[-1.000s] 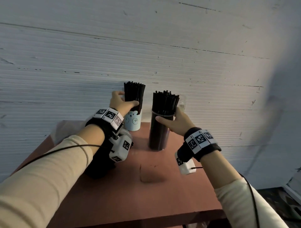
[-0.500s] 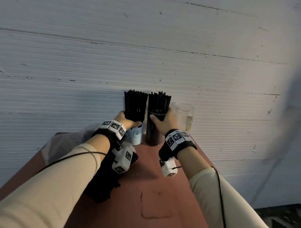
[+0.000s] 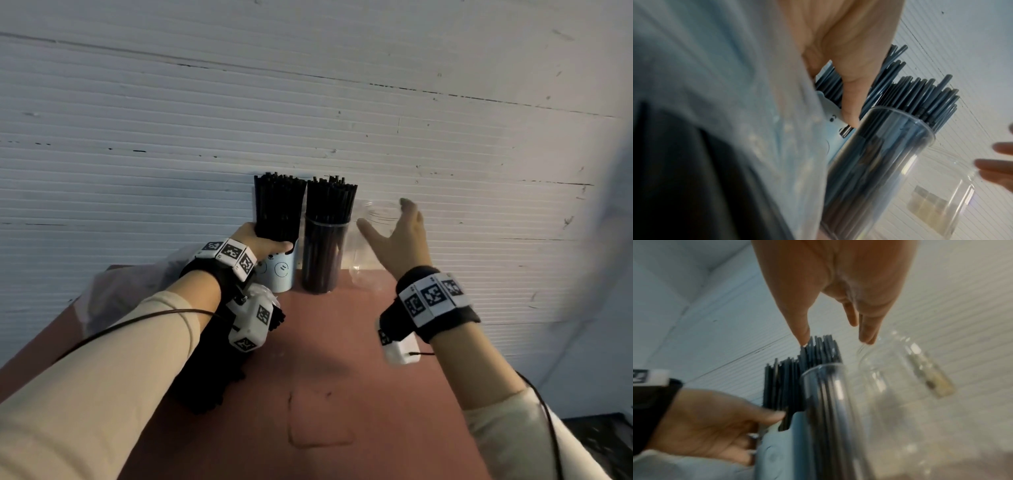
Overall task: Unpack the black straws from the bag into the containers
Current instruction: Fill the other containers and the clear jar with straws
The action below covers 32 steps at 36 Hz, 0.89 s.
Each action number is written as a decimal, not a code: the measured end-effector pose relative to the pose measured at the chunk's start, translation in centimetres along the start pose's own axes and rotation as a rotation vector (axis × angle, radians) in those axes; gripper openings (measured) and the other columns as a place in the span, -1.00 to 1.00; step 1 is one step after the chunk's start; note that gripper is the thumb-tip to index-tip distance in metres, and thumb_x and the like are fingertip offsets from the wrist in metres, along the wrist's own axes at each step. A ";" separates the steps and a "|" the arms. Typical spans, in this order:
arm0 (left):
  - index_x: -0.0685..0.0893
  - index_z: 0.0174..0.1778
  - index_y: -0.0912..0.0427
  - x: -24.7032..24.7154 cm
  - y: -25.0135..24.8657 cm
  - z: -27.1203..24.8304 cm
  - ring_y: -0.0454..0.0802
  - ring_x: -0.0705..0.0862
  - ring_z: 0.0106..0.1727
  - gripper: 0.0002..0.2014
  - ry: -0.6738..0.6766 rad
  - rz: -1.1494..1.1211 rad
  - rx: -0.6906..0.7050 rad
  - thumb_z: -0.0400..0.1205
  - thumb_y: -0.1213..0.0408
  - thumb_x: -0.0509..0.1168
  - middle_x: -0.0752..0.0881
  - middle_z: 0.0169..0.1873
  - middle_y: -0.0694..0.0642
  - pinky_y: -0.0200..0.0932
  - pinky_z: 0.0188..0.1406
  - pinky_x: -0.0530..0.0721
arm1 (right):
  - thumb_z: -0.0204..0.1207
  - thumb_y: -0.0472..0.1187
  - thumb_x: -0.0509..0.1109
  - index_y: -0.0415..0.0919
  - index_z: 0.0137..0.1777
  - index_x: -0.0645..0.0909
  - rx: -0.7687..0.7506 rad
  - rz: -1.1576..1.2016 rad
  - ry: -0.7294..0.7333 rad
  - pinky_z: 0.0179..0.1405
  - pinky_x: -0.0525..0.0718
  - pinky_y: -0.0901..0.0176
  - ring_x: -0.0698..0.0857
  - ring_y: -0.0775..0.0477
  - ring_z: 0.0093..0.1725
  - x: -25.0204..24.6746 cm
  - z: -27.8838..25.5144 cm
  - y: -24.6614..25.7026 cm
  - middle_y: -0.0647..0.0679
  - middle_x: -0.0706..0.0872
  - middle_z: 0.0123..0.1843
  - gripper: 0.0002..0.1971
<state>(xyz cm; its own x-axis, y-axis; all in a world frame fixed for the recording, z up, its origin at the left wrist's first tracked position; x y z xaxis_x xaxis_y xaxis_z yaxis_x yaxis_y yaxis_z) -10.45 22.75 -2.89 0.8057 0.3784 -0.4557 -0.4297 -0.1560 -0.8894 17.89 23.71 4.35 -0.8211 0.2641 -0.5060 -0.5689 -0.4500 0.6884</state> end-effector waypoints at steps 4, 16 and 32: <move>0.72 -0.07 0.16 0.0 0.3 0.1 0.07 0.69 -0.22 -0.66 -0.008 -0.006 0.004 0.35 0.13 0.63 0.73 -0.31 0.08 -0.08 -0.18 0.66 | 0.42 0.21 0.48 -0.36 0.66 -0.10 0.139 -0.027 0.062 0.58 0.19 0.06 0.12 -0.17 0.66 -0.1 2.5 -2.3 -0.25 0.06 0.68 0.09; 0.69 0.01 0.18 0.5 -0.5 -1.0 0.09 0.71 -0.21 -0.39 -0.007 0.003 -0.029 0.08 -0.05 0.53 0.72 -0.34 0.07 -0.13 -0.27 0.61 | 0.38 0.16 0.54 -0.32 0.53 0.19 0.252 -0.085 0.166 0.05 0.54 0.10 0.54 -0.23 0.36 0.6 3.0 -3.6 -0.26 0.50 0.42 -0.10; 0.47 0.51 0.22 -5.2 -3.7 -7.6 0.12 0.56 0.38 -0.32 -0.056 0.160 0.001 0.49 0.14 0.52 0.54 0.45 0.20 -0.13 0.29 0.51 | 0.34 0.23 0.53 -0.32 0.41 0.23 0.142 -0.080 0.288 0.13 0.54 0.10 0.42 -0.01 0.12 -0.2 -6.5 3.5 -0.14 0.42 0.31 -0.12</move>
<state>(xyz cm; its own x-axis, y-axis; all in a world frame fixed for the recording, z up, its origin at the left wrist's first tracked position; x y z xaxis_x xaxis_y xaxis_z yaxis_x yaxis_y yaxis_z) -9.98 14.41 2.52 0.7029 0.3988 -0.5890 -0.5513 -0.2177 -0.8054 16.42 16.56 3.49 -0.7383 0.0328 -0.6737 -0.6486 -0.3090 0.6956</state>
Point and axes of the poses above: each hand's wrist, its own z-axis towards the middle knuckle, its own x-axis out of the palm, y = z × x, the point moved 9 cm from there along z, towards the middle knuckle
